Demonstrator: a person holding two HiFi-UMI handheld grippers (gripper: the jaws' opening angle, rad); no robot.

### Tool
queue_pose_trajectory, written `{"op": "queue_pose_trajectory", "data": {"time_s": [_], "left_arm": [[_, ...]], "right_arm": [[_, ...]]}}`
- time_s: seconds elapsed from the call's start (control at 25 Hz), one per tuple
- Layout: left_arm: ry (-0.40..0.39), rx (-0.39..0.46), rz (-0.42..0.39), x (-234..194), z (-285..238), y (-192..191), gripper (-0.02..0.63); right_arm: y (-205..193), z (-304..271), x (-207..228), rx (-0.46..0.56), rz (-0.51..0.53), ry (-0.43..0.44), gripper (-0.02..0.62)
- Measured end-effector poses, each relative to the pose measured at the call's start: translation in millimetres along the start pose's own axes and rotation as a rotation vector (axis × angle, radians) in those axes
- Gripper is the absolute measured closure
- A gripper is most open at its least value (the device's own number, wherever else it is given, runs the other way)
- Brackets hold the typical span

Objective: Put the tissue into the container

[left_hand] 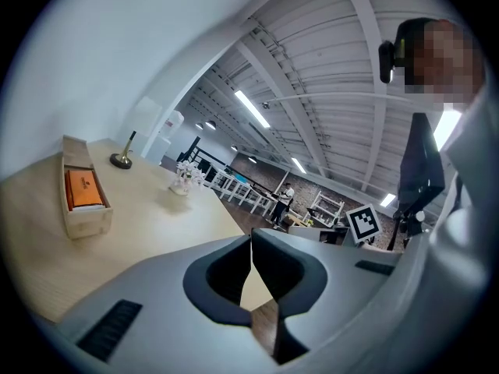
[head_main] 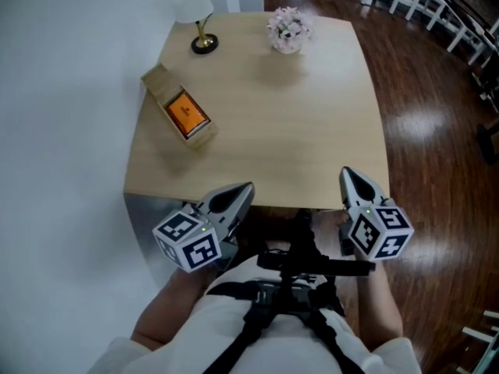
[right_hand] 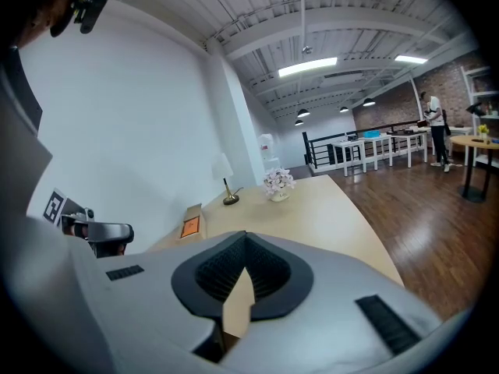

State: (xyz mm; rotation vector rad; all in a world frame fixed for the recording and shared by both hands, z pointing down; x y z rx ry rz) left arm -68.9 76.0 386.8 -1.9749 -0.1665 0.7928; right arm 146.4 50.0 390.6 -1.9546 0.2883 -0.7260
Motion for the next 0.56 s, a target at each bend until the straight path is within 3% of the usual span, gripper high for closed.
{"op": "queue_pose_trajectory", "data": {"time_s": [0.56], "left_arm": [[0.013,-0.044,0.017,-5,12,-12,0.606]], "right_arm": [[-2,-11,-6,-0.021,0.014,0.005,0.595]]}}
Point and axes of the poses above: the fingertips, and each gripper's own axes: z backward along the fingers, x to its right, y out of its top, the point moved 2 cm from there along z, backward along the fingers, and after that the axes turned 15 degrees about y, right-handed, at the moved point
